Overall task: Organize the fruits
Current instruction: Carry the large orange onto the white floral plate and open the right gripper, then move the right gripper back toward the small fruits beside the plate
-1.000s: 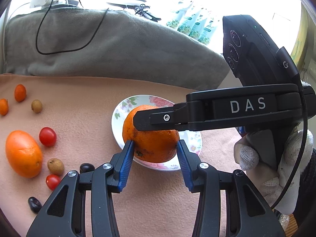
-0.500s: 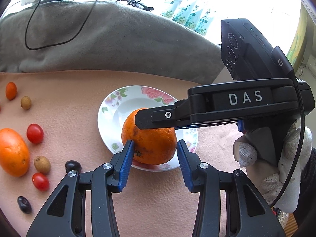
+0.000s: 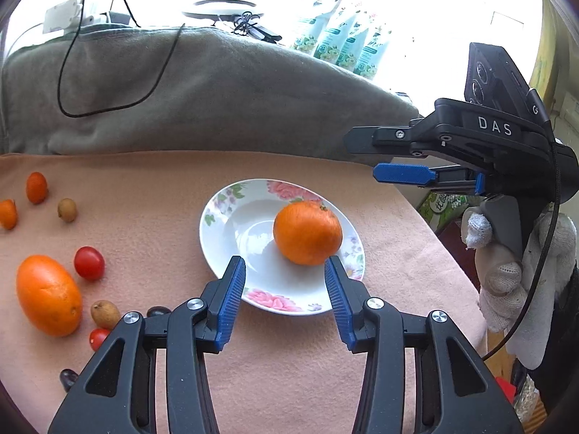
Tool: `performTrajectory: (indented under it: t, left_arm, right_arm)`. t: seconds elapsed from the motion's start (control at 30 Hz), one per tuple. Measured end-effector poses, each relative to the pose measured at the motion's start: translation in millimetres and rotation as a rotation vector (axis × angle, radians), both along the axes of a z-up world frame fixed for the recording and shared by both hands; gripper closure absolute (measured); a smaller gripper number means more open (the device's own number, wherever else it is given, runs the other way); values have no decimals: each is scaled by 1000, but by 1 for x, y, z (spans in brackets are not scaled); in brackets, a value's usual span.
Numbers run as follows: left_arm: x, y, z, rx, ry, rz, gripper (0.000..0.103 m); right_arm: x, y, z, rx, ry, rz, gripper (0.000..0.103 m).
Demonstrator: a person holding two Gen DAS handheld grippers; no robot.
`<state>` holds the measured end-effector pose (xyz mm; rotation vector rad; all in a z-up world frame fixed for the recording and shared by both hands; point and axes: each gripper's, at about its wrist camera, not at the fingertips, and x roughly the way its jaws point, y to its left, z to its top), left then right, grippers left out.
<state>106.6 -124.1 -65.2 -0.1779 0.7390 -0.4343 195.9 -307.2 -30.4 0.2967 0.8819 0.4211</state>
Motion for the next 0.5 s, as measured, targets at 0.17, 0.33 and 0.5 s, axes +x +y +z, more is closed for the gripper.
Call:
performTrajectory:
  t: [0.17,0.33,0.5]
  left_arm:
    - [-4,6,1,24,-14,20,32]
    - [-8,13,2,39,-13,46,28]
    - [-17,27,4,50,-22,79,25]
  right_arm:
    - [-12,-6,5,8,-47,-38,15]
    - [-24,1,5,-24,-78,-39,14]
    - [-33,6,4,-37,-89,-30,13]
